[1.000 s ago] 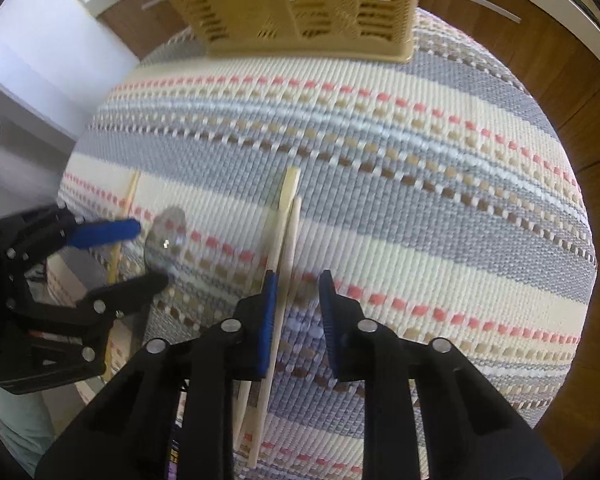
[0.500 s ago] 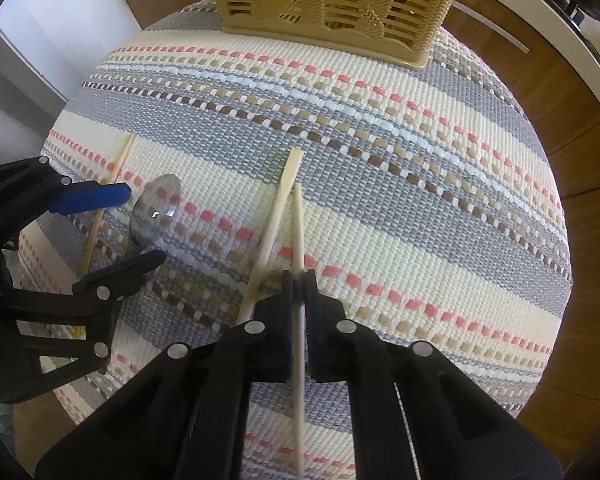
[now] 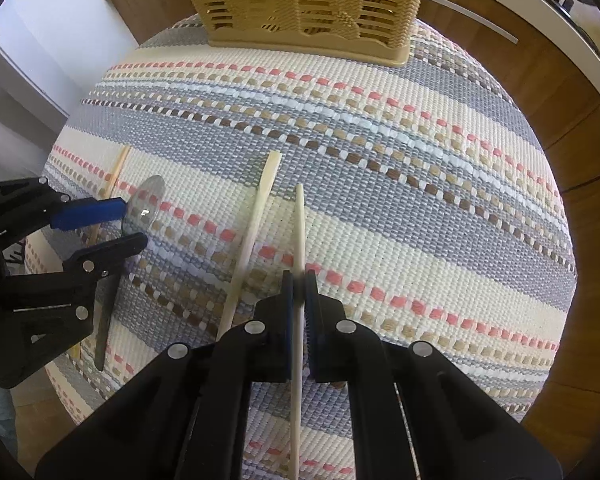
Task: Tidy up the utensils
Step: 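Grasp the clear spoon with the left tool while the right tool grasps a single chopstick, then lift the spoon over the basket with the left tool while the right tool carries its chopstick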
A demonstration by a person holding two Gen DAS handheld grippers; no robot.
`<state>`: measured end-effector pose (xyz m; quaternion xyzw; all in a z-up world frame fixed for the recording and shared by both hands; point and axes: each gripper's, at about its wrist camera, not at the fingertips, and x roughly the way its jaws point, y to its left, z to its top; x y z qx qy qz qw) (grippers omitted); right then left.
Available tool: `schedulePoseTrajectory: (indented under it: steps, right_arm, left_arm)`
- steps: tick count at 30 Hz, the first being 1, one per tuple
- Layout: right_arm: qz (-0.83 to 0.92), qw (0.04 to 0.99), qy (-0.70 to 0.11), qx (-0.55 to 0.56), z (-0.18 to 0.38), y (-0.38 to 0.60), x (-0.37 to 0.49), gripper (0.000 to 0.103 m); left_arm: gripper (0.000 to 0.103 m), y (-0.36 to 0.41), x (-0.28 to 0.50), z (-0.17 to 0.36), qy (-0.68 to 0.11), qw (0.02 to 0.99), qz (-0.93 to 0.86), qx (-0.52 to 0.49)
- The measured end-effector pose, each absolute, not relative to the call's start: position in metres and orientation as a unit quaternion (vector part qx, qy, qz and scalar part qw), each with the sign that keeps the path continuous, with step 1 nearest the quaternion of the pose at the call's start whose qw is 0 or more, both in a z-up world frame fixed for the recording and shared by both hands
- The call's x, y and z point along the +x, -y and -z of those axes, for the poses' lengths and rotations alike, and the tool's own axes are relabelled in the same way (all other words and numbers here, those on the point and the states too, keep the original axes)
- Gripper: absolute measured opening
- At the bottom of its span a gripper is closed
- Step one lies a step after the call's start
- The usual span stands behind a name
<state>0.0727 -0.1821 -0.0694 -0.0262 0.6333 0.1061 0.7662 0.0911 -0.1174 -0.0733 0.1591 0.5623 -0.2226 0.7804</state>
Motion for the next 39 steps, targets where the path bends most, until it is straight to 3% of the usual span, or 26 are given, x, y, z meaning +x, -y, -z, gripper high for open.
schedulePoseTrajectory:
  steps: [6, 8, 9, 10, 30, 39]
  right_arm:
    - [-0.118, 0.781, -0.613, -0.012, 0.059, 0.187, 0.075, 0.004]
    - [-0.124, 0.789, -0.602, -0.004, 0.05, 0.196, 0.075, 0.004]
    - [-0.129, 0.793, -0.596, 0.0, 0.046, 0.198, 0.076, 0.004]
    - [-0.136, 0.798, -0.587, 0.006, 0.041, 0.201, 0.075, 0.004]
    - [-0.171, 0.848, -0.498, 0.053, -0.021, 0.224, 0.059, 0.004]
    - [-0.182, 0.894, -0.403, 0.07, -0.077, 0.233, 0.057, 0.004]
  left_arm:
    - [0.024, 0.1, 0.092, 0.066, -0.536, 0.802, 0.234, 0.124]
    - [0.014, 0.091, 0.093, 0.059, -0.523, 0.812, 0.239, 0.099]
    - [0.001, 0.088, 0.091, 0.053, -0.51, 0.82, 0.243, 0.091]
    - [0.0, 0.083, 0.091, 0.046, -0.5, 0.824, 0.254, 0.077]
    - [0.0, 0.032, 0.079, -0.024, -0.382, 0.874, 0.298, -0.038]
    - [0.0, 0.023, 0.084, -0.076, -0.28, 0.905, 0.303, -0.106]
